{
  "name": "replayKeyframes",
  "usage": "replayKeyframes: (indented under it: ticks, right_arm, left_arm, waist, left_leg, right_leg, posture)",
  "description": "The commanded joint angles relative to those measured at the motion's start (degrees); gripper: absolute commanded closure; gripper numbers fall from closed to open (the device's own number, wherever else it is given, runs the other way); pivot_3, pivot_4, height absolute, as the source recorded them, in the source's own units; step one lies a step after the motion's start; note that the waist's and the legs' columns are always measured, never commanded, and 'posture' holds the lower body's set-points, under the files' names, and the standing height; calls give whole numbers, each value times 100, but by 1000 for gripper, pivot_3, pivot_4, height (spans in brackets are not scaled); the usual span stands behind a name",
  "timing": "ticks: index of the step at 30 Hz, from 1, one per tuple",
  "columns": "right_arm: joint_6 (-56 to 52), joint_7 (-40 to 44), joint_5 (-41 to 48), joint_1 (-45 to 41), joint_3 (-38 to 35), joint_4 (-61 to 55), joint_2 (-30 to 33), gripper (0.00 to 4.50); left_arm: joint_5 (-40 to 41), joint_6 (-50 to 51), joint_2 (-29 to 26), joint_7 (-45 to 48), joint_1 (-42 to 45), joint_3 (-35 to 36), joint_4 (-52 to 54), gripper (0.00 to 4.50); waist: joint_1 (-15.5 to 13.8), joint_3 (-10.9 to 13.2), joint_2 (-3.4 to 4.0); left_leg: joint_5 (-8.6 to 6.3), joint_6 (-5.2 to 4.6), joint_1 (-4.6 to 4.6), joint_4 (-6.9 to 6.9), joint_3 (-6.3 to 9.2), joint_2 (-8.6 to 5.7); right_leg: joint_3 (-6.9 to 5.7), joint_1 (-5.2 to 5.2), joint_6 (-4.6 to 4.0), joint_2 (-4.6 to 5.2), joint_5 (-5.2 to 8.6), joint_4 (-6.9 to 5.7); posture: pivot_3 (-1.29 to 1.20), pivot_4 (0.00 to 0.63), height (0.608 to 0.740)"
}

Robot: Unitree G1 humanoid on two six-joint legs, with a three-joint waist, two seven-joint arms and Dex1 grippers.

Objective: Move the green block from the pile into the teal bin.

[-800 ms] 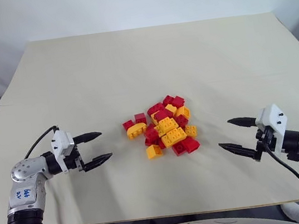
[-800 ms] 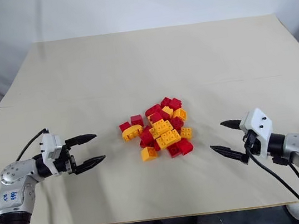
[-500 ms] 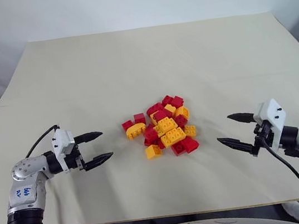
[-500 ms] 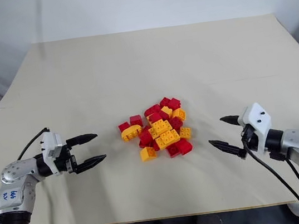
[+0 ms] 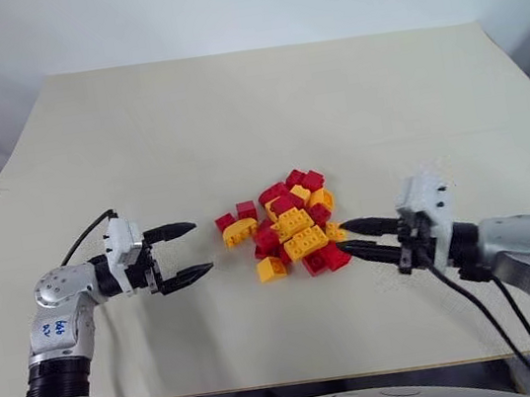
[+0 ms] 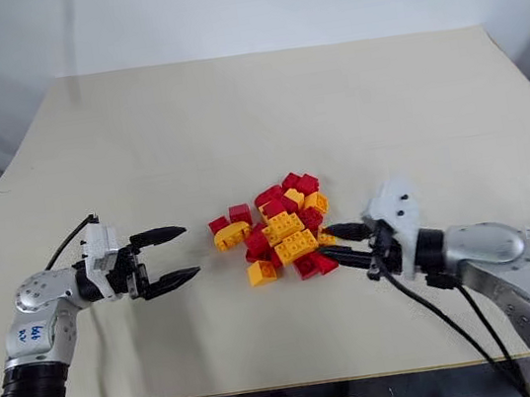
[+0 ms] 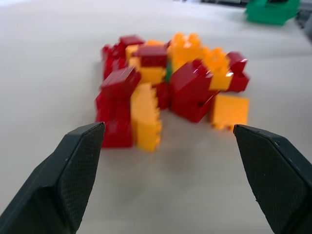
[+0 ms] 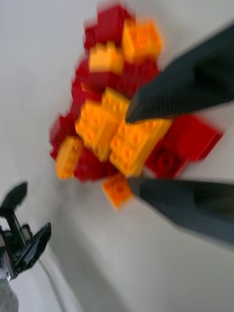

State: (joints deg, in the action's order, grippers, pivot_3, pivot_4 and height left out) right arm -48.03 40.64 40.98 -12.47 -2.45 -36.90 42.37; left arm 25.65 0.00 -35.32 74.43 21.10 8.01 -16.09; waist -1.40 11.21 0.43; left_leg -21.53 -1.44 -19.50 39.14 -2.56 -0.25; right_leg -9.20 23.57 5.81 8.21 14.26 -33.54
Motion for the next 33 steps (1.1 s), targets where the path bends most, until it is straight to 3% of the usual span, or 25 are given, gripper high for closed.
replayKeyframes:
  ticks: [1,8,14,21,33]
  right_arm:
    - [-271,-181,54,-424,498,-1,-279,4356]
    - [-214,-456,-800,-1602,1894,1162,-1372,4432]
    - [216,-537,-1513,-1914,2272,2156,-1917,4432]
    - [594,-822,-2158,-2086,1941,2822,-2010,4432]
    - [1047,-1614,-2778,-2197,758,3513,-1891,4432]
  left_arm:
    - [359,-50,14,417,92,116,38,0]
    - [695,5,-5,1206,93,115,70,0]
    - [909,-226,71,1524,20,250,117,0]
    - [949,-284,65,1318,-98,257,213,0]
    - [864,-362,254,1156,85,187,125,0]
  waist:
    - [12,0,0]
    - [58,0,0]
    - [68,-1,-2]
    - [154,-2,-3]
    - [151,-2,-3]
  left_leg:
    - [0,0,-3,0,-1,-1]
    - [1,-2,-4,7,-5,-2]
    - [1,-6,-23,16,1,-7]
    - [1,-7,-23,27,4,-5]
    - [1,-7,-28,39,6,-5]
  right_leg:
    - [-1,2,0,0,0,0]
    - [1,5,0,-5,0,-9]
    - [-1,12,-1,-6,1,-8]
    - [0,12,0,-6,0,-18]
    - [1,12,0,-5,0,-26]
  posture:
    - [0,150,740]
    - [0,150,740]
    - [0,150,740]
    - [0,150,740]
    - [0,150,740]
